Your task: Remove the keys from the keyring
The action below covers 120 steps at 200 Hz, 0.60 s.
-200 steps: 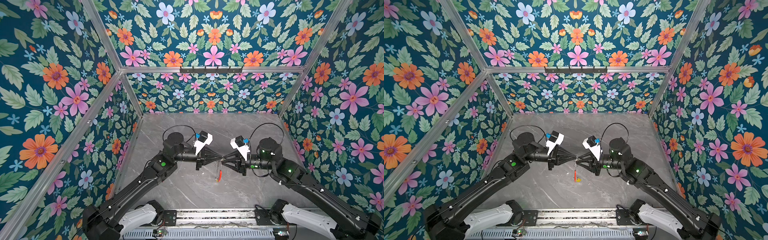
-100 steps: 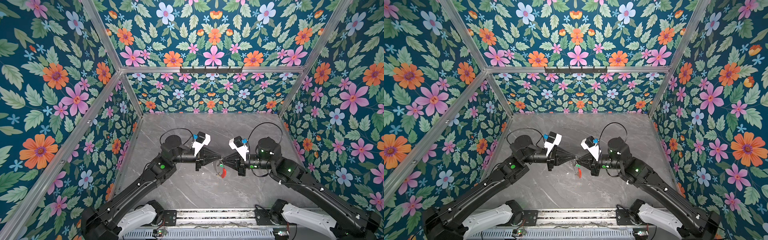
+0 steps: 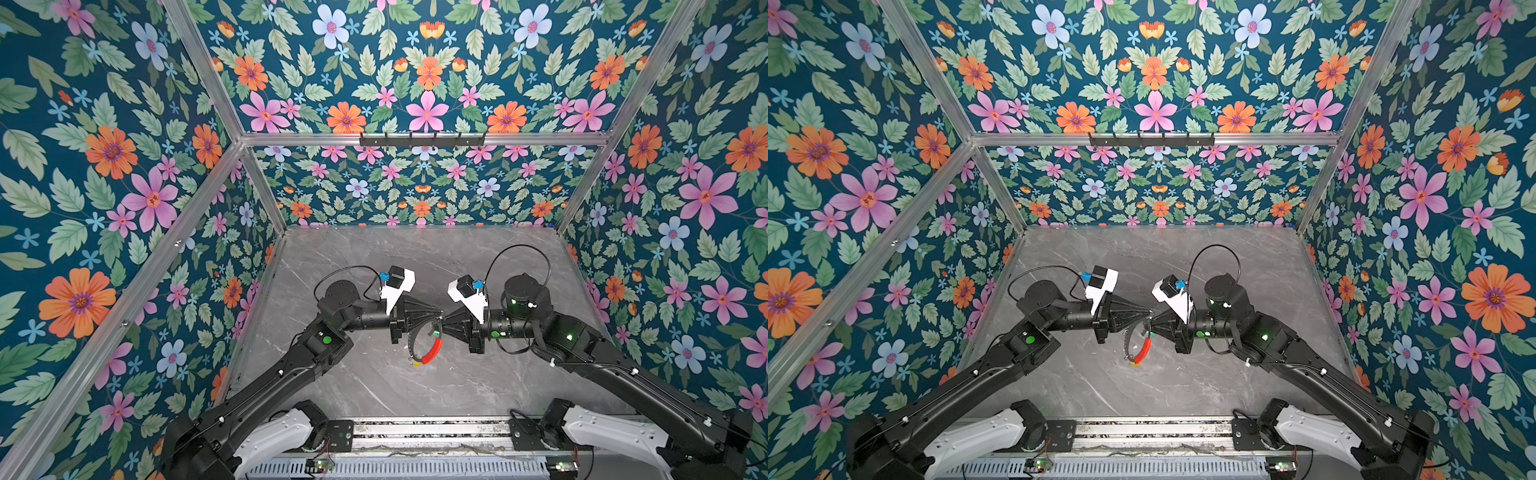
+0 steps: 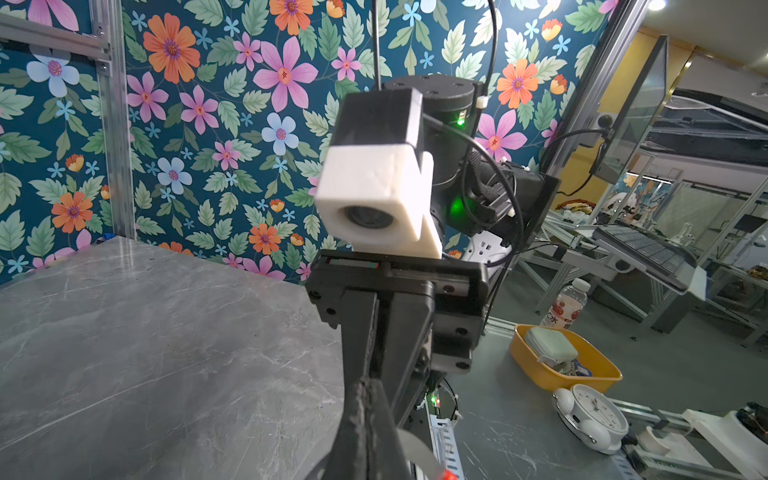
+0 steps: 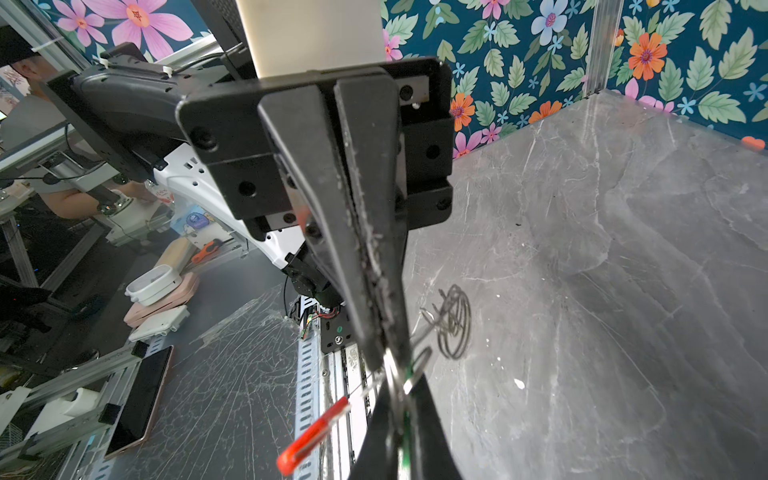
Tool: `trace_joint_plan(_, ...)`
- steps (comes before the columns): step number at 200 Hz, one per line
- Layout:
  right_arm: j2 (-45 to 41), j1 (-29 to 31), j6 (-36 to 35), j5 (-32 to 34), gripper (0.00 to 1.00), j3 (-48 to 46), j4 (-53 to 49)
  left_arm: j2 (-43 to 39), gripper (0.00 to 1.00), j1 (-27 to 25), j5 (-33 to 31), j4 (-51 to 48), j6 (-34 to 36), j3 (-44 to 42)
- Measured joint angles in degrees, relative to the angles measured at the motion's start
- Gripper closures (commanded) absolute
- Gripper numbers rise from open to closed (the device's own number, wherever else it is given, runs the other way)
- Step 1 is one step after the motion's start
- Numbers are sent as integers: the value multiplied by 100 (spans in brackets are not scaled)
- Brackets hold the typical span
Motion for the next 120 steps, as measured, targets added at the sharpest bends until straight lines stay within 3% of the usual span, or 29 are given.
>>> trace_joint_plan(120, 254, 74, -2, -39, 100, 133, 343, -114, 100, 9, -225, 881, -380, -319)
